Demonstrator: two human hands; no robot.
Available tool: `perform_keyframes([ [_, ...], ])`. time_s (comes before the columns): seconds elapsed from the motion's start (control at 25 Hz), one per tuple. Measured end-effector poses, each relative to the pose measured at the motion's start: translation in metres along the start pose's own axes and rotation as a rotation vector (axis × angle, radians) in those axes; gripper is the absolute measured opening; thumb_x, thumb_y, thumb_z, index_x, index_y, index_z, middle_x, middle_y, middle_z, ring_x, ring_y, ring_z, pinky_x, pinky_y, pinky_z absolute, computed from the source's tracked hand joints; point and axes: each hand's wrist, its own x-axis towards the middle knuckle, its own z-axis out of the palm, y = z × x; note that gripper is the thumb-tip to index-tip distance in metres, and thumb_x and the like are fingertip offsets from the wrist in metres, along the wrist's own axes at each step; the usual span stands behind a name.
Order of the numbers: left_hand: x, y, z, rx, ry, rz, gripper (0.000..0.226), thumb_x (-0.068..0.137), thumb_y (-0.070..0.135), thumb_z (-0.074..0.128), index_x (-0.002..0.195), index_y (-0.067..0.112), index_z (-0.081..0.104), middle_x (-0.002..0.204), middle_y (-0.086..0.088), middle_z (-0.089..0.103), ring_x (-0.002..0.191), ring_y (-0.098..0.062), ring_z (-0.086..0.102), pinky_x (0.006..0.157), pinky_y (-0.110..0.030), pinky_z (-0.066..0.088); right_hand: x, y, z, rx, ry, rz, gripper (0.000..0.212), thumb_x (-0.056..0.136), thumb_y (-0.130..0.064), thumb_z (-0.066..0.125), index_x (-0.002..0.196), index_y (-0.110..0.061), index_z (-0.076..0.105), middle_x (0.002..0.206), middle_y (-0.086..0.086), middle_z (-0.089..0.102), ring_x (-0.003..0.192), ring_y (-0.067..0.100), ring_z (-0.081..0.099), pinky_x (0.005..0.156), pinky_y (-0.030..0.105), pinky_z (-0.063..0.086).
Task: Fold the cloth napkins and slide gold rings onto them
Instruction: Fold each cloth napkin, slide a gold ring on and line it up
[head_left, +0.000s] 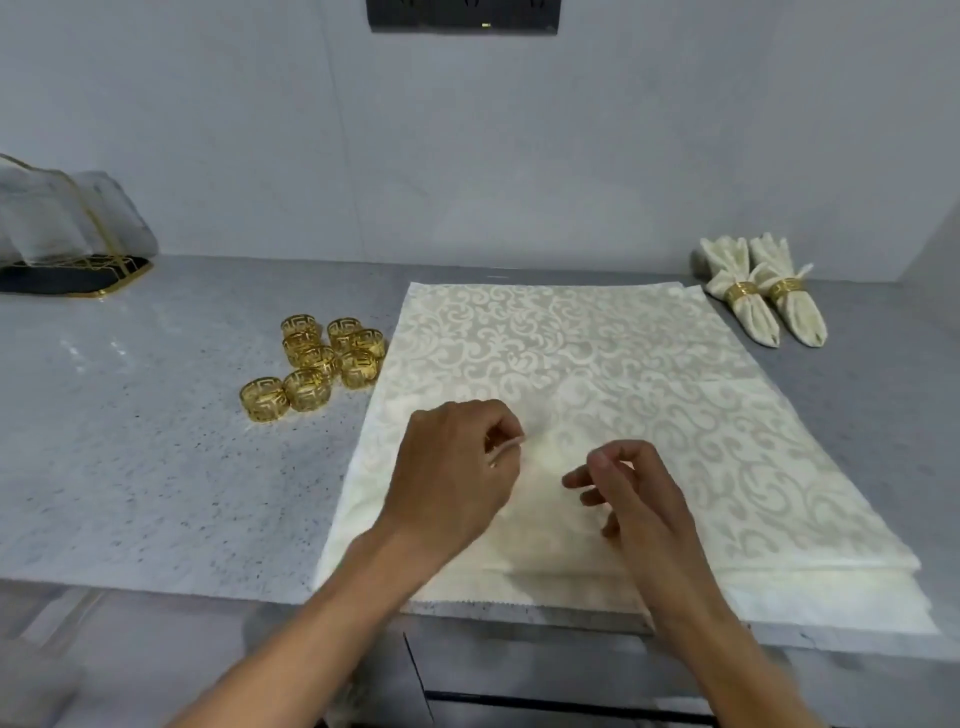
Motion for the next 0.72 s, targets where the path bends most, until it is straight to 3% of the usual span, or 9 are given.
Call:
perform_keyframes([
  [0.08, -0.022, 0.023, 0.024, 0.038, -0.02, 0.121, 0.019, 0.078, 0.013, 0.076, 0.084, 0.024, 0.061, 0.073, 0.012, 0.063, 0.07, -0.008, 0.056, 0.076, -0.027, 0.045, 0.01, -0.012, -0.003, -0.021, -0.078, 0.121, 0.019, 0.093, -0.04, 0.06, 0.104, -0.026, 0.056, 0.079, -0.003, 0.073, 0.068, 0.012, 0.066, 0.062, 0.03, 0.045],
  [0.16, -0.034, 0.029, 0.039, 0.028, -0.08, 0.166, 0.03, 0.076, 0.015, 0.076, 0.092, 0.025, 0.053, 0.079, 0.013, 0.06, 0.073, -0.007, 0.053, 0.079, -0.028, 0.044, 0.019, -0.013, -0.004, -0.147, -0.128, 0.197, 0.027, 0.089, -0.025, 0.065, 0.112, -0.027, 0.051, 0.07, 0.001, 0.07, 0.06, 0.015, 0.064, 0.056, 0.03, 0.049],
  [0.28, -0.057, -0.004, 0.028, 0.113, -0.151, 0.151, 0.042, 0.076, 0.035, 0.071, 0.113, 0.033, 0.052, 0.108, 0.017, 0.062, 0.099, -0.007, 0.051, 0.09, -0.027, 0.036, 0.023, -0.008, -0.006, -0.325, -0.108, 0.215, 0.038, 0.087, -0.012, 0.063, 0.118, -0.027, 0.046, 0.082, 0.003, 0.065, 0.071, 0.021, 0.066, 0.06, 0.033, 0.054],
  [0.44, -0.097, -0.074, -0.024, 0.124, -0.098, 0.022, 0.037, 0.079, 0.059, 0.056, 0.101, 0.033, 0.072, 0.119, 0.019, 0.064, 0.11, -0.002, 0.054, 0.093, -0.017, 0.037, 0.024, 0.0, -0.005, -0.53, -0.072, 0.034, 0.039, 0.088, -0.012, 0.061, 0.115, -0.033, 0.042, 0.086, 0.012, 0.061, 0.072, 0.027, 0.062, 0.06, 0.035, 0.05],
  [0.56, -0.111, -0.093, -0.049, 0.002, -0.046, -0.041, 0.035, 0.079, 0.057, 0.061, 0.099, 0.033, 0.076, 0.116, 0.023, 0.067, 0.111, 0.005, 0.059, 0.097, -0.019, 0.045, 0.023, 0.009, -0.005, -0.557, -0.056, -0.03, 0.037, 0.088, -0.013, 0.06, 0.112, -0.035, 0.043, 0.087, 0.013, 0.061, 0.071, 0.027, 0.063, 0.062, 0.034, 0.05],
  [0.72, -0.111, -0.091, -0.052, -0.027, 0.045, 0.026, 0.032, 0.082, 0.046, 0.062, 0.097, 0.022, 0.078, 0.098, 0.02, 0.072, 0.09, 0.007, 0.066, 0.081, -0.023, 0.054, 0.03, 0.014, -0.007, -0.609, -0.042, -0.066, 0.017, 0.088, -0.016, 0.063, 0.09, -0.032, 0.057, 0.078, -0.002, 0.062, 0.067, 0.015, 0.063, 0.061, 0.031, 0.052],
])
